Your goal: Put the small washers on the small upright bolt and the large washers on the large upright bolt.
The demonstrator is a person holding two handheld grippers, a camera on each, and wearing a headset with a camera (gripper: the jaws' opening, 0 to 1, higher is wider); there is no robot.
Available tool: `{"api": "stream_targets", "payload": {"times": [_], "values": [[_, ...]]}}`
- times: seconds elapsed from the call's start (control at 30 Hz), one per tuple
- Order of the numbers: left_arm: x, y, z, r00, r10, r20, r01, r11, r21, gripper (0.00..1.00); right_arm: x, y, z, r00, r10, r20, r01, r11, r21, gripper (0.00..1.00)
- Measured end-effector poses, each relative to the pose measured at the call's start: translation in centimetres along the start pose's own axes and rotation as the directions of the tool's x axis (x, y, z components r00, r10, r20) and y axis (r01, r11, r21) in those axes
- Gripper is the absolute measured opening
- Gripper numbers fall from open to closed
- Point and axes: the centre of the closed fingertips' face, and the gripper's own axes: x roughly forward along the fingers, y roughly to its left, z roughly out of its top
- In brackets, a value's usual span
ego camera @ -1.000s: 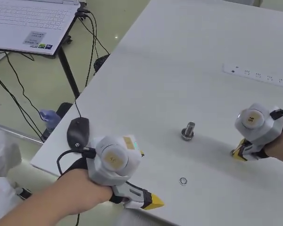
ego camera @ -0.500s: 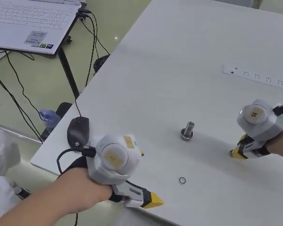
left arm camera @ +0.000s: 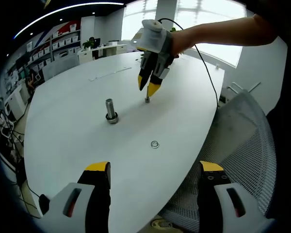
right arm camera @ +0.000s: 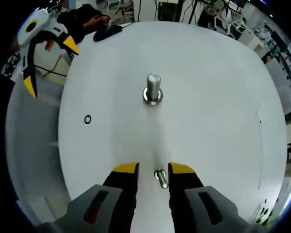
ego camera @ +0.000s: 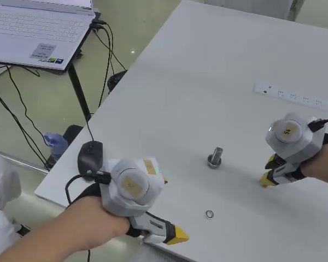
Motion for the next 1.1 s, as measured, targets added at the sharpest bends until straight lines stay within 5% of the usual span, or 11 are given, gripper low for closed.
{"api": "stream_targets", "payload": {"times": [0.57,1.1], "values": [[-0.6,0.1,0.8,0.9994,-0.002,0.035,0.001,1.000,0.010,0.75,1.3,5.9,5.6,0.9950,0.065,0.075,-0.056,0.993,-0.108,0.25],[-1.1,0.2,0.7,0.9983,0.025,0.052,-0.024,1.000,-0.012,0.76,4.2,10.7,6.3,0.9900,0.129,0.057,-0.111,0.961,-0.252,0.25]]}}
